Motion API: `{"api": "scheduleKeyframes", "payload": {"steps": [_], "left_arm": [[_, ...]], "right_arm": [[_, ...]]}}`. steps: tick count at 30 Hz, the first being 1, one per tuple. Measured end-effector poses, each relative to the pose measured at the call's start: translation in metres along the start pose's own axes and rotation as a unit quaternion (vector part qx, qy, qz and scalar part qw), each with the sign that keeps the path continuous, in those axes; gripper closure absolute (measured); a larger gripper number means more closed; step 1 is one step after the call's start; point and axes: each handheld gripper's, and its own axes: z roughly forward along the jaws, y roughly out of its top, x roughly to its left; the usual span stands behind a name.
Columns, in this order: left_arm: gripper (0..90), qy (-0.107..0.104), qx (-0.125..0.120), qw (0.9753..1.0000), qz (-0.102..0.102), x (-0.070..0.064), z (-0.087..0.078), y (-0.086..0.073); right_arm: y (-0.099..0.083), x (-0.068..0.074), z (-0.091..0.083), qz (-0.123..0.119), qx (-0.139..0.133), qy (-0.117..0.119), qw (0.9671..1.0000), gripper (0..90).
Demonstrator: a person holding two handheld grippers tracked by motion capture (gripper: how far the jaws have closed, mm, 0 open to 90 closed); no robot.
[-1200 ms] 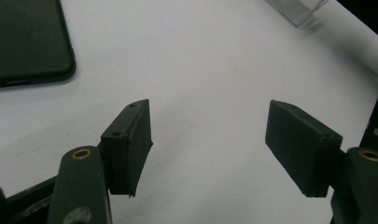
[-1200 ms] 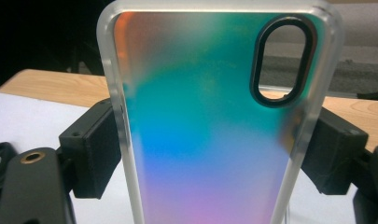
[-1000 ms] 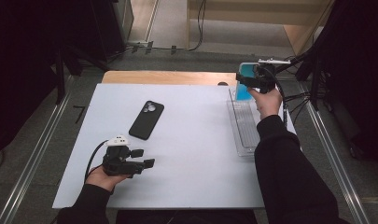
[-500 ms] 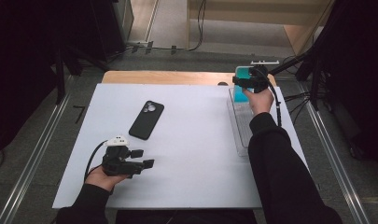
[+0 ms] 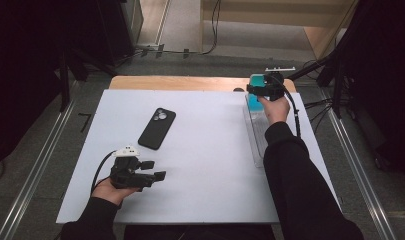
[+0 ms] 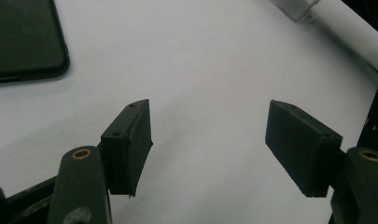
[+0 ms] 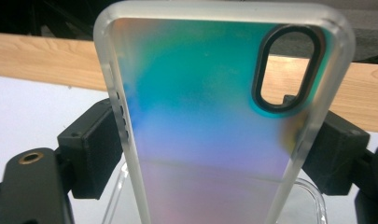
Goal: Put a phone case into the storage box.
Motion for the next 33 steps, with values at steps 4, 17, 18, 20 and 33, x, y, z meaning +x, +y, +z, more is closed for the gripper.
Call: {"api": "scheduleKeyframes", "payload": {"steps": [4,17,18,20,33], "left_arm": [[31.6,0.0,0.0,1.0,0.0,0.0,0.0,0.0],[31.6,0.0,0.0,1.0,-0.001,0.0,0.0,0.0],[31.6,0.0,0.0,1.0,-0.001,0.0,0.0,0.0],[31.6,0.0,0.0,1.0,-0.002,0.0,0.001,0.0],[31.6,-0.002,0.003,1.0,-0.009,0.002,0.0,0.002]], "right_arm": [[-0.003,0.0,0.001,-0.015,-0.003,-0.002,0.9999,14.8],[-0.004,-0.004,0.003,0.006,-0.004,0.011,0.9999,0.0],[-0.004,-0.003,0.002,0.006,-0.004,0.011,0.9999,0.0],[-0.003,-0.003,0.001,0.004,-0.006,0.01,0.9999,0.0],[0.0,-0.006,-0.028,0.009,0.0,0.026,0.9996,0.0]]}}
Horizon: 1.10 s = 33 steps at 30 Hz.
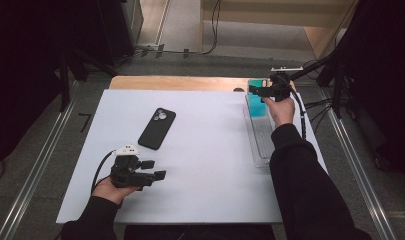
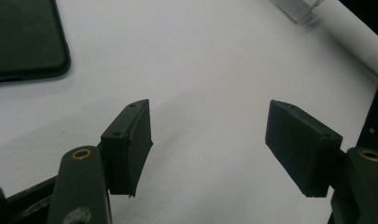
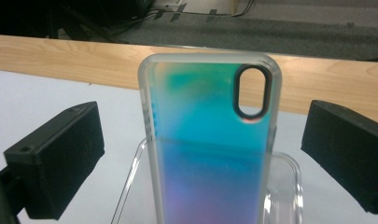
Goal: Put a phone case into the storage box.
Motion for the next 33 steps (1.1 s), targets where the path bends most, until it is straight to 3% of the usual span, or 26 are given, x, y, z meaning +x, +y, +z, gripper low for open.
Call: {"api": "scheduleKeyframes", "payload": {"steps": [5,12,17,19,26,29,33], "left_arm": [[31.6,0.002,-0.002,1.0,-0.004,0.002,-0.001,0.002],[31.6,0.004,-0.005,1.0,-0.004,0.004,-0.003,0.006],[31.6,0.003,-0.007,1.0,0.002,0.004,-0.004,0.009],[31.7,0.003,-0.006,1.0,0.003,0.004,-0.004,0.011],[31.6,-0.003,-0.005,1.0,0.007,0.006,-0.002,0.016],[31.6,-0.008,-0.003,0.9999,0.011,0.007,-0.001,0.017],[31.5,-0.014,-0.003,0.9997,0.019,0.007,0.0,0.019]], "right_arm": [[-0.006,0.0,-0.019,0.002,0.011,0.009,0.9999,0.0],[-0.018,0.013,-0.044,-0.004,0.029,0.054,0.9981,0.0],[-0.03,0.028,-0.061,-0.033,0.029,0.085,0.9954,0.0],[-0.034,0.033,-0.067,-0.047,0.026,0.093,0.9942,7.9],[-0.046,0.045,-0.087,-0.061,0.021,0.141,0.9879,12.0],[-0.052,0.051,-0.09,-0.073,0.032,0.149,0.9856,13.5],[-0.062,0.058,-0.093,-0.088,0.032,0.145,0.985,14.3]]}}
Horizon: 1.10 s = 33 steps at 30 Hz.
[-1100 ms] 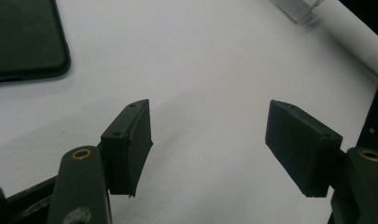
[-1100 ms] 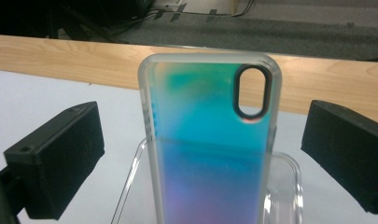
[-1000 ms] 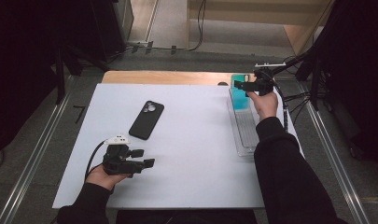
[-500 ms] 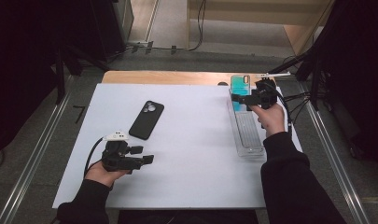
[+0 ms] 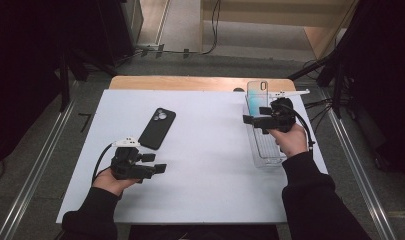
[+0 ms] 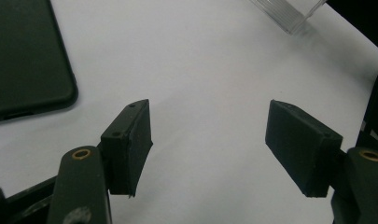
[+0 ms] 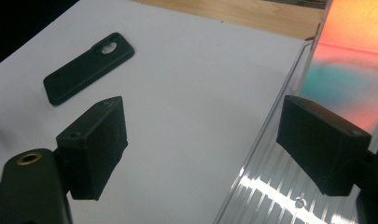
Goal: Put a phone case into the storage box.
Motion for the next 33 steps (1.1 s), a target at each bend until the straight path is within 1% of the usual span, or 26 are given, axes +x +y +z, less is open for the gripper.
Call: {"api": "scheduleKeyframes", "payload": {"steps": [2,4,6,8,9,11,13,16,18,21,27,33], "left_arm": [[28.5,-0.008,0.001,1.0,0.0,0.001,0.001,0.001],[28.5,-0.012,-0.001,0.9999,0.002,0.001,0.001,0.002],[28.5,-0.015,-0.001,0.9999,0.004,0.001,0.002,0.003],[28.4,-0.016,-0.002,0.9998,0.008,0.0,0.003,0.003],[28.4,-0.012,0.001,0.9998,0.013,-0.001,0.003,0.003],[28.4,-0.016,0.001,0.9997,0.021,-0.001,0.004,0.003],[28.4,-0.016,-0.001,0.9997,0.02,-0.002,0.004,0.003],[28.4,-0.02,-0.003,0.9996,0.019,-0.002,0.004,0.003],[28.4,-0.022,-0.002,0.9996,0.019,-0.002,0.004,0.004],[28.4,-0.024,0.0,0.9995,0.019,-0.003,0.004,0.004],[28.4,-0.031,0.001,0.9993,0.022,-0.004,0.004,0.003],[28.4,-0.037,0.002,0.999,0.023,-0.005,0.005,0.003]], "right_arm": [[-0.004,0.004,-0.001,0.004,0.0,0.018,0.9998,14.3],[-0.008,0.009,-0.002,0.002,0.003,0.036,0.9994,14.6],[-0.012,0.014,-0.003,-0.005,0.01,0.045,0.9989,14.8],[-0.017,0.019,-0.004,-0.011,0.014,0.049,0.9986,15.2],[-0.019,0.021,-0.004,-0.013,0.017,0.051,0.9985,17.9],[-0.024,0.025,-0.005,-0.013,0.021,0.057,0.9981,19.0],[-0.028,0.028,-0.005,-0.015,0.023,0.065,0.9975,19.3],[-0.034,0.032,-0.006,-0.022,0.025,0.069,0.9971,20.0],[-0.039,0.035,-0.006,-0.022,0.025,0.071,0.9969,21.1],[-0.045,0.04,-0.006,-0.029,0.033,0.077,0.9961,21.8],[-0.059,0.046,-0.006,-0.04,0.039,0.101,0.9933,21.9],[-0.073,0.048,-0.01,-0.054,0.045,0.106,0.9919,21.9]]}}
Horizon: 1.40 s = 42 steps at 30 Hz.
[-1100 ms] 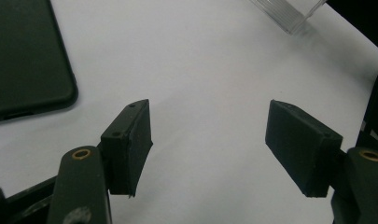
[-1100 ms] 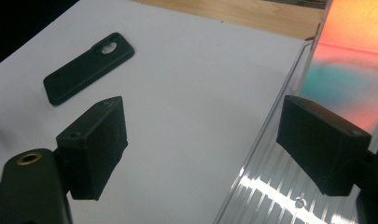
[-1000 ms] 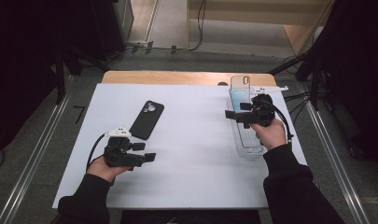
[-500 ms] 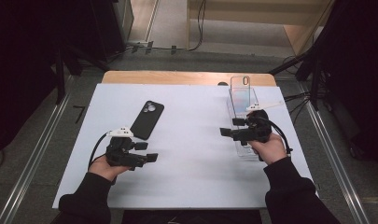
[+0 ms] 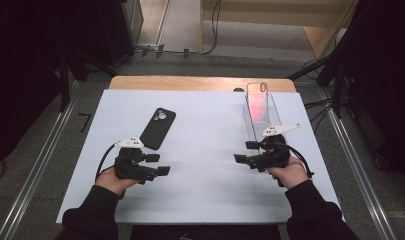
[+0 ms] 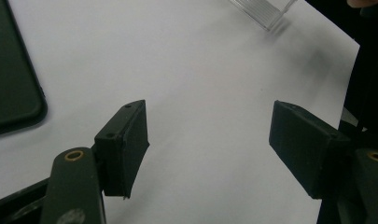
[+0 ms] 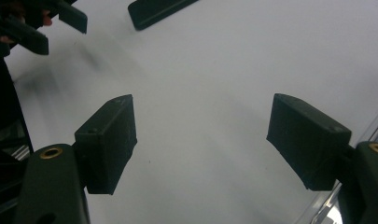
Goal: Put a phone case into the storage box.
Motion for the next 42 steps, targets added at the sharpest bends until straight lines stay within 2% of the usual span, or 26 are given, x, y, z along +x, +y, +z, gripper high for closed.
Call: {"api": "scheduleKeyframes", "payload": {"steps": [6,12,19,26,29,35,37,42], "left_arm": [[28.4,-0.002,0.003,1.0,0.005,-0.003,0.0,-0.001],[28.4,-0.005,0.005,1.0,0.003,-0.004,-0.001,-0.003],[28.4,-0.004,0.008,1.0,0.001,-0.006,-0.001,-0.006],[28.4,0.0,0.011,0.9999,0.004,-0.005,-0.001,-0.006],[28.4,0.001,0.004,1.0,-0.003,-0.004,-0.002,-0.006],[28.3,0.029,-0.014,0.9994,-0.01,0.001,-0.007,-0.004],[28.3,0.039,-0.013,0.999,-0.016,0.003,-0.009,-0.003],[27.8,0.051,-0.02,0.9983,-0.018,0.008,-0.012,0.0]], "right_arm": [[-0.016,0.003,-0.002,-0.001,0.005,0.018,0.9998,21.9],[-0.032,0.005,-0.006,-0.012,0.027,0.026,0.9992,21.9],[-0.047,0.0,-0.011,-0.011,0.052,0.02,0.9984,21.8],[-0.054,-0.003,-0.015,-0.003,0.053,0.021,0.9984,21.9],[-0.054,-0.004,-0.015,-0.001,0.052,0.022,0.9984,21.8],[-0.054,-0.005,-0.014,-0.001,0.049,0.023,0.9985,21.8],[-0.054,-0.005,-0.014,-0.002,0.05,0.022,0.9985,21.8],[-0.054,-0.005,-0.013,-0.001,0.046,0.019,0.9988,21.7]]}}
